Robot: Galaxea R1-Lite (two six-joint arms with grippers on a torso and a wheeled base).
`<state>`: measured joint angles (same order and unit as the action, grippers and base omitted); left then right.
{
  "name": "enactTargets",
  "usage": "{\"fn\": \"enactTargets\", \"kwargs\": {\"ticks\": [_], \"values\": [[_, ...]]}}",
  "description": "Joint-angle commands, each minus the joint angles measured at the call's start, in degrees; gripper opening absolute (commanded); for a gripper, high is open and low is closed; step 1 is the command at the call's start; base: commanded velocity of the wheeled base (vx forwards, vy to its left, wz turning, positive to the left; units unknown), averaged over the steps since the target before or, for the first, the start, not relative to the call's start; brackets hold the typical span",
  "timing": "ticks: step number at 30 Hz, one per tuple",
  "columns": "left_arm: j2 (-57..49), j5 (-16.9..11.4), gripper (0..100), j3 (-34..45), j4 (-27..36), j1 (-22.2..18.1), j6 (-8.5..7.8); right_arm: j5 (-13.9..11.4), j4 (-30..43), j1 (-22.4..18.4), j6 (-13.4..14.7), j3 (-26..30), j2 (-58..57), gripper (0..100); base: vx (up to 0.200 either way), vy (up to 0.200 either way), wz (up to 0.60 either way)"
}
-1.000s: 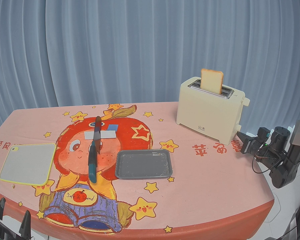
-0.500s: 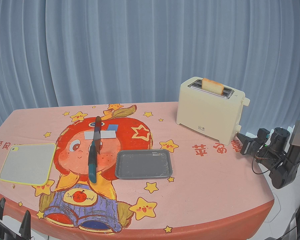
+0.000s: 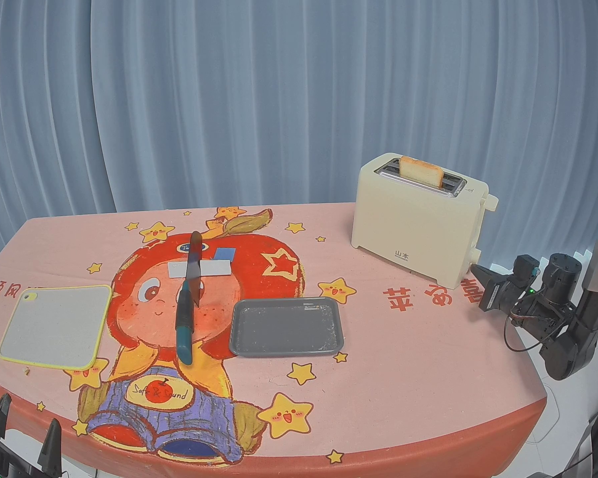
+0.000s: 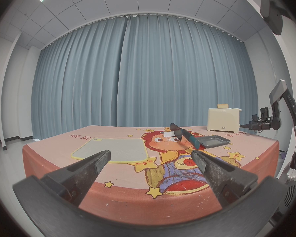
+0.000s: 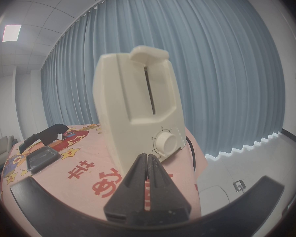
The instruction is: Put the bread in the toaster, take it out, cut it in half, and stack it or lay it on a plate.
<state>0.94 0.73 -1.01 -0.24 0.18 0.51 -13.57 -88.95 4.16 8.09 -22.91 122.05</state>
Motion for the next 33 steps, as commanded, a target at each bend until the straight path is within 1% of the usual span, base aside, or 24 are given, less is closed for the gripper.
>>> {"fn": "enactTargets", "kwargs": {"ticks": [1, 2, 4, 16, 22, 23, 27, 29, 31, 33], "values": [[0.03, -0.03, 100, 1.01, -0.02, -0.01, 0.02, 1.26, -0.43, 1.12, -0.36, 1.72, -4.19, 0, 0.000, 0.000, 0.00], [0.03, -0.03, 100, 1.01, -0.02, -0.01, 0.02, 2.05, -0.43, 1.38, -0.36, 1.99, -5.16, 0, 0.000, 0.000, 0.00], [0.12, 0.06, 100, 1.01, -0.02, -0.01, 0.02, 2.41, -0.43, 1.73, -0.45, 2.08, -6.65, 0, 0.000, 0.000, 0.00], [0.03, -0.03, 100, 1.01, -0.02, -0.01, 0.02, 2.49, 0.98, 2.00, -0.71, 1.90, -16.50, 0, 0.000, 0.000, 0.00], [0.03, -0.03, 100, 1.01, -0.02, -0.01, 0.02, 2.49, 4.14, 1.91, -0.80, 1.55, -19.40, 0, 0.000, 0.000, 0.00], [0.03, -0.03, 100, 1.01, -0.02, -0.01, 0.02, 2.49, 4.23, 1.82, -0.80, 1.55, -19.75, 100, 0.000, 0.000, 0.00], [0.03, 0.06, 100, 1.01, -0.02, -0.01, 0.02, 2.41, 4.32, 1.64, -0.62, 1.37, -20.98, 100, 0.000, 0.000, 0.00], [0.03, -0.03, 100, 1.01, -0.02, -0.01, 0.02, 2.32, 4.32, 1.73, 0.17, 1.46, -22.38, 100, 0.000, 0.000, 0.00], [0.12, -0.03, 100, 1.01, -0.02, -0.01, 0.02, 2.14, 4.32, 1.73, 0.26, 1.90, -23.18, 100, 0.000, 0.000, 0.00], [0.03, 0.06, 100, 1.01, -0.02, -0.01, 0.02, 1.88, 4.32, 1.03, 0.34, 1.99, -23.79, 100, 0.000, 0.000, 0.00]]}}
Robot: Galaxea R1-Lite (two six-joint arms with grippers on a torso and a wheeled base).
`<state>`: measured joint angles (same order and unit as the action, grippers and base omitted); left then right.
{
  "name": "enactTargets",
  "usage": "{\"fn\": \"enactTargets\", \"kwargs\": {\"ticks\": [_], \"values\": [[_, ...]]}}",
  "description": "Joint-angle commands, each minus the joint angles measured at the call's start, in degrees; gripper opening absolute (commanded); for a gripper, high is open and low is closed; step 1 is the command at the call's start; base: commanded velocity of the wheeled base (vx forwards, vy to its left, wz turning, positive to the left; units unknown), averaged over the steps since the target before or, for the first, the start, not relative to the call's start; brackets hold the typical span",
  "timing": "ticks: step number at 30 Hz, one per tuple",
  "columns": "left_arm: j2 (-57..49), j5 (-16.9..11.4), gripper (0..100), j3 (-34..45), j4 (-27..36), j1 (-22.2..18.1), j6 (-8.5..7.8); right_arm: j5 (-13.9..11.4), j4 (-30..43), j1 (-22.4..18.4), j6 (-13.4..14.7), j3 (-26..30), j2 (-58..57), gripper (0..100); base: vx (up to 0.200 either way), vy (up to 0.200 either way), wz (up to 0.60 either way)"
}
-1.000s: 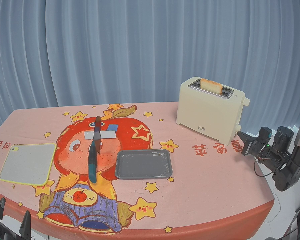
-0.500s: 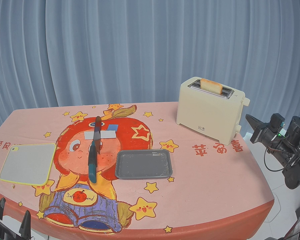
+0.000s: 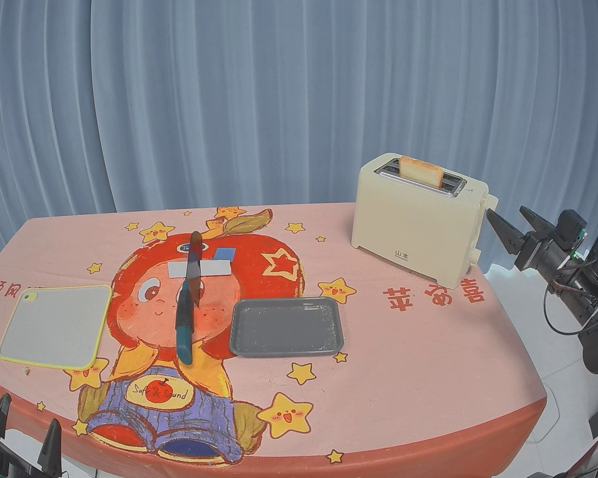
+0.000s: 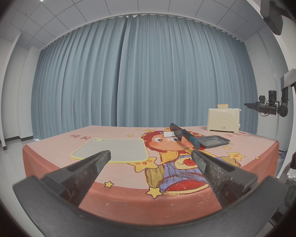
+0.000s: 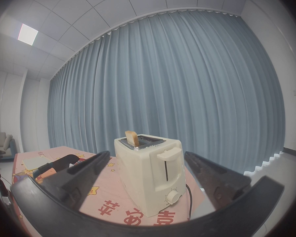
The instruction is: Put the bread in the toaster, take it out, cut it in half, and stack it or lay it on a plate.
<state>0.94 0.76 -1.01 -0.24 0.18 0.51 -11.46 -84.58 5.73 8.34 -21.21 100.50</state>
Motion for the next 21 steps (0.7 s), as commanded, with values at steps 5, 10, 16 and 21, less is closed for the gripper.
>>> {"fn": "enactTargets", "kwargs": {"ticks": [5, 10, 16, 21], "values": [[0.03, -0.05, 100, 1.01, -0.02, -0.01, 0.02, -0.49, -0.24, -3.44, 0.45, -0.32, -2.41, 100, 0.000, 0.000, 0.00], [0.03, -0.05, 100, 1.01, -0.02, -0.01, 0.02, -0.49, 0.55, -3.44, 0.36, -1.46, -4.26, 100, 0.000, 0.000, 0.00], [0.03, -0.05, 100, 1.01, -0.02, -0.01, 0.02, -1.20, 12.33, -3.88, -0.16, -9.55, -6.81, 100, 0.000, 0.000, 0.00], [0.03, 0.04, 100, 1.01, -0.02, -0.01, 0.02, -4.19, 21.56, -3.44, -1.04, -11.92, -11.03, 100, 0.000, 0.000, 0.00]]}}
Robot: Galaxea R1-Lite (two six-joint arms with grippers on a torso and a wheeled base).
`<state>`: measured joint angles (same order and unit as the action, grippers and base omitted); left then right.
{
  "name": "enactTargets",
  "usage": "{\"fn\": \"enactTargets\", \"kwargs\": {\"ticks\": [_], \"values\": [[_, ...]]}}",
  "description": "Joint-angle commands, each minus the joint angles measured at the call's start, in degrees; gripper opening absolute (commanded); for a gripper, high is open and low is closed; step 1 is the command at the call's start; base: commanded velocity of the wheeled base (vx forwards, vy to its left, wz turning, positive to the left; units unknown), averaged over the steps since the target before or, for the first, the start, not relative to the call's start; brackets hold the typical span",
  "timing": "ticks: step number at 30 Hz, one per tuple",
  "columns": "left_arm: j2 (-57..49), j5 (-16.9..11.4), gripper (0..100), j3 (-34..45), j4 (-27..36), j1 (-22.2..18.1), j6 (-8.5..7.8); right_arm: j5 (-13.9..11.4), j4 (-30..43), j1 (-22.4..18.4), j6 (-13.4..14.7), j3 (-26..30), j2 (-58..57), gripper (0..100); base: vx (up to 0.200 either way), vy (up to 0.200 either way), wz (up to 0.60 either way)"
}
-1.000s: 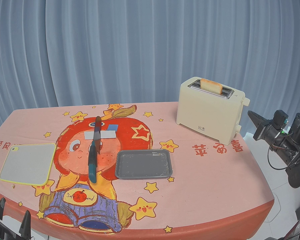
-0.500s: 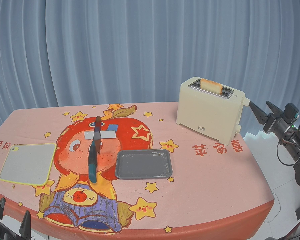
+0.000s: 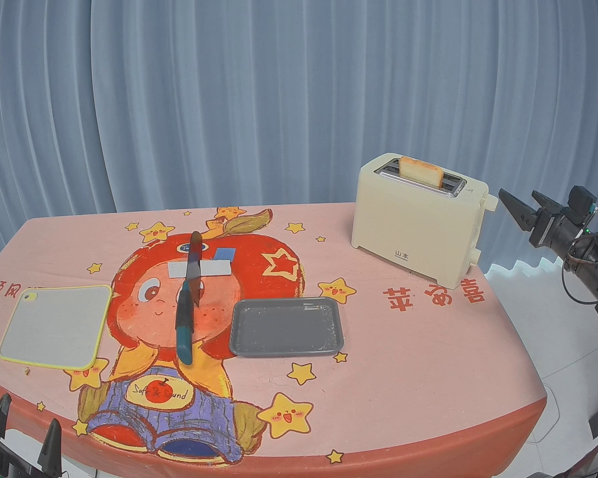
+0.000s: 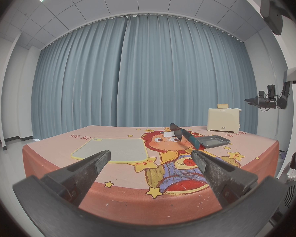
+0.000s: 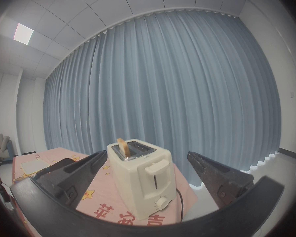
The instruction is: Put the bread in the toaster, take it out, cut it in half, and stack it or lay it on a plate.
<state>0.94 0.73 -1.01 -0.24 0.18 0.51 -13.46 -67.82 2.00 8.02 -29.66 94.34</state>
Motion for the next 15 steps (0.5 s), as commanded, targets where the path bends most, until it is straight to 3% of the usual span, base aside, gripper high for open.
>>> {"fn": "enactTargets", "kwargs": {"ticks": [1, 2, 6, 15], "values": [[0.03, 0.06, 100, 1.01, -0.02, -0.01, 0.02, -2.19, 4.80, 0.29, -0.73, -3.48, -4.87, 100, 0.000, 0.000, 0.00], [0.03, -0.03, 100, 1.01, -0.02, -0.01, 0.02, -4.82, 10.95, 0.29, -2.22, -4.35, -7.24, 100, 0.000, 0.000, 0.00], [0.03, -0.03, 100, 1.01, -0.02, -0.01, 0.02, -5.00, 16.66, -0.07, -5.65, -5.14, -8.74, 100, 0.000, 0.000, 0.00], [0.03, -0.03, 100, 1.01, -0.02, -0.01, 0.02, -4.73, 25.72, 0.20, -6.26, -8.40, -10.41, 100, 0.000, 0.000, 0.00]]}}
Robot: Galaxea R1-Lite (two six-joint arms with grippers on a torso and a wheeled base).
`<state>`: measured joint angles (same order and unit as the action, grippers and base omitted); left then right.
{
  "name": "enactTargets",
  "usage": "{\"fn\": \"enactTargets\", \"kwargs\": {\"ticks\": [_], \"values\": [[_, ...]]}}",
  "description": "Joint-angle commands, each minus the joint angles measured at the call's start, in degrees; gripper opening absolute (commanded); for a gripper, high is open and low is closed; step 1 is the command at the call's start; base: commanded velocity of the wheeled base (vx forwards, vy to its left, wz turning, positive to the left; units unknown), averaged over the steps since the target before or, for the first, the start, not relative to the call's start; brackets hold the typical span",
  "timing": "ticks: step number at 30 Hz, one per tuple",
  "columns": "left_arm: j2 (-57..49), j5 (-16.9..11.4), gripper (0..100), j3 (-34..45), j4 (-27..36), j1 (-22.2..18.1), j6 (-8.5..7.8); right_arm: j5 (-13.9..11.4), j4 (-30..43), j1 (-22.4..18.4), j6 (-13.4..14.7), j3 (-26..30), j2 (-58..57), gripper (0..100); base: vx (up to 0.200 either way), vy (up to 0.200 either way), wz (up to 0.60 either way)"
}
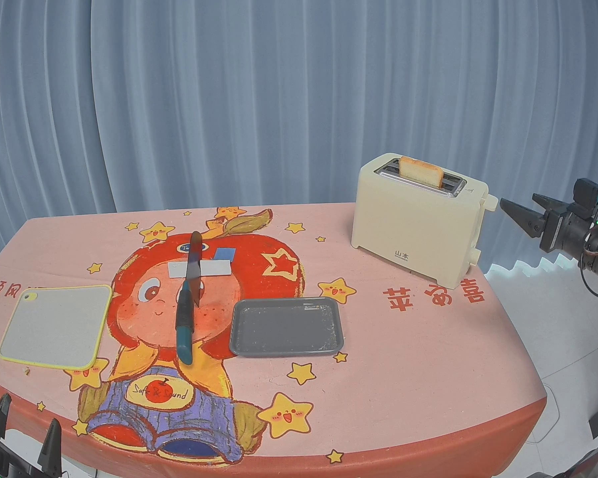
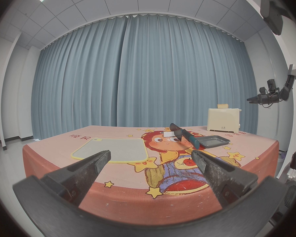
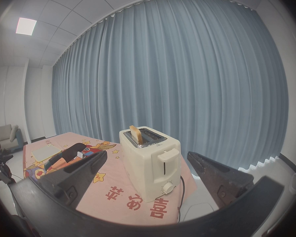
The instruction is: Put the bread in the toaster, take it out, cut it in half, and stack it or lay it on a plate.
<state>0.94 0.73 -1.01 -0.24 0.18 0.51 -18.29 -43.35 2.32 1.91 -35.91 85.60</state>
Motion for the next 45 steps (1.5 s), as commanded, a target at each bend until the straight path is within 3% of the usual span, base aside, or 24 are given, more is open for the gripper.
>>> {"fn": "enactTargets", "kwargs": {"ticks": [1, 15, 23, 27, 45], "values": [[0.03, -0.03, 100, 1.01, -0.02, -0.01, 0.02, 0.18, 1.51, -0.21, -0.16, -2.67, -1.58, 100, 0.000, 0.000, 0.00], [0.03, -0.03, 100, 1.01, -0.02, -0.01, 0.02, 0.18, 1.95, -0.38, -2.00, -8.73, 1.06, 100, 0.000, 0.000, 0.00], [0.03, -0.03, 100, 1.01, -0.02, -0.01, 0.02, 0.00, 12.94, 0.14, -2.09, -17.26, 2.73, 100, 0.000, 0.000, 0.00], [0.03, 0.06, 100, 1.01, -0.02, -0.01, 0.02, -0.26, 14.43, 0.94, -2.27, -19.37, 5.28, 100, 0.000, 0.000, 0.00], [0.03, 0.06, 100, 1.01, -0.02, -0.01, 0.02, -0.17, 13.91, 5.33, -4.81, -30.44, 22.59, 100, 0.000, 0.000, 0.00]]}}
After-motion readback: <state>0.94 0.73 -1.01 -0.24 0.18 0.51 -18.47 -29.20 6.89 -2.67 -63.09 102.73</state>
